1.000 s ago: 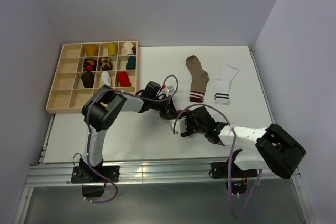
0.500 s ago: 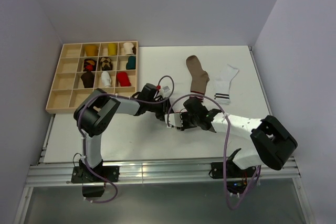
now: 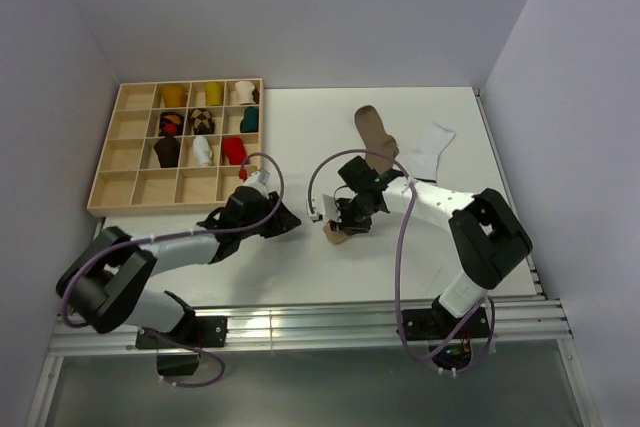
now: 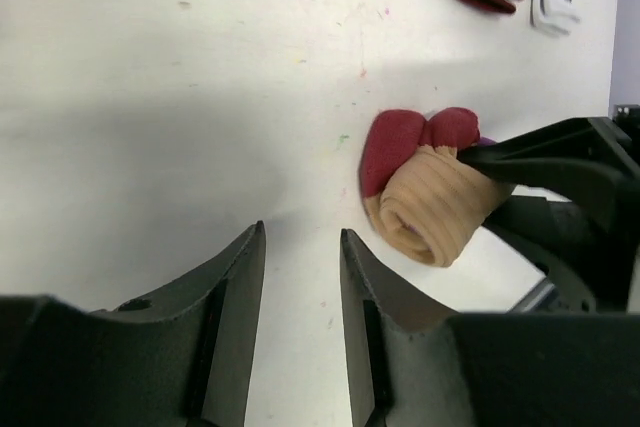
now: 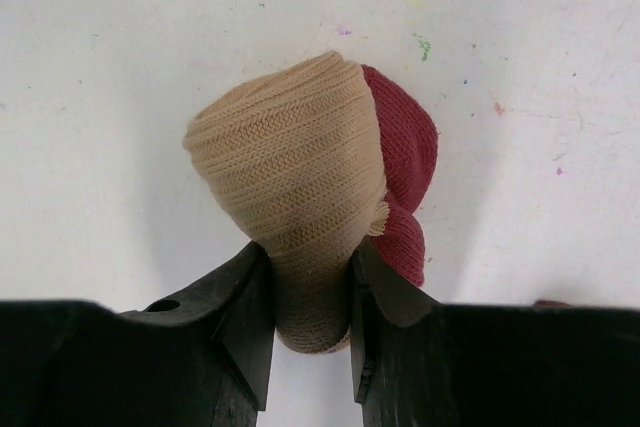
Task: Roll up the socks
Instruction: Roll the sock at the center of the board.
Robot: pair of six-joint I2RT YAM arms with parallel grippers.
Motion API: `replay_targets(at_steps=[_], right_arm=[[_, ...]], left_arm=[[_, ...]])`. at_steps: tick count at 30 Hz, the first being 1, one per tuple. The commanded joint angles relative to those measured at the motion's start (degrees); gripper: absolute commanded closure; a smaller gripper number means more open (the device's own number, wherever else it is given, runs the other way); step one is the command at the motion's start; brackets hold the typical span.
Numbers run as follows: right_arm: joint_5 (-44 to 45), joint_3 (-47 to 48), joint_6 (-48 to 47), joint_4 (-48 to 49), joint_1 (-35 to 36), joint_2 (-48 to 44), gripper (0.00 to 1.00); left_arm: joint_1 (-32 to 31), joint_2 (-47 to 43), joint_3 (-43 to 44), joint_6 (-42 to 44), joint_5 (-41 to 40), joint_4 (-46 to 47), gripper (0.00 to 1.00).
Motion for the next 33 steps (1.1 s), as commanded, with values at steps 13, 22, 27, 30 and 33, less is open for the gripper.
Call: replay_targets(at_steps=[13, 22, 27, 30, 33], right_arm=[[-5.0, 16.3, -1.3, -27.5, -3.2, 19.2, 0.8], [-5.1, 21.5, -1.2, -32.2, -3.7, 24.9, 0.8], [-5.2, 23.7, -1.3, -34.6, -4.0, 26.8, 0.8], [-5.3, 24.9, -1.3, -35.5, -4.0, 28.1, 0.8], [-5.8, 26.1, -1.6, -37.1, -4.1, 29.5, 0.8]], left_arm=[[-20.5, -12.2, 2.1, 21.2, -28.9, -4.4, 0.52], [-28.9, 0.4, 11.8, 35.2, -32.1, -4.8, 0.46], [-28.9, 5.1, 15.7, 39.1, -30.7, -4.8, 0.44], [-28.9, 7.5, 18.0, 41.3, -30.9, -5.8, 0.44], [-28.9, 10.3, 20.1, 43.4, -30.0, -7.0, 0.43]])
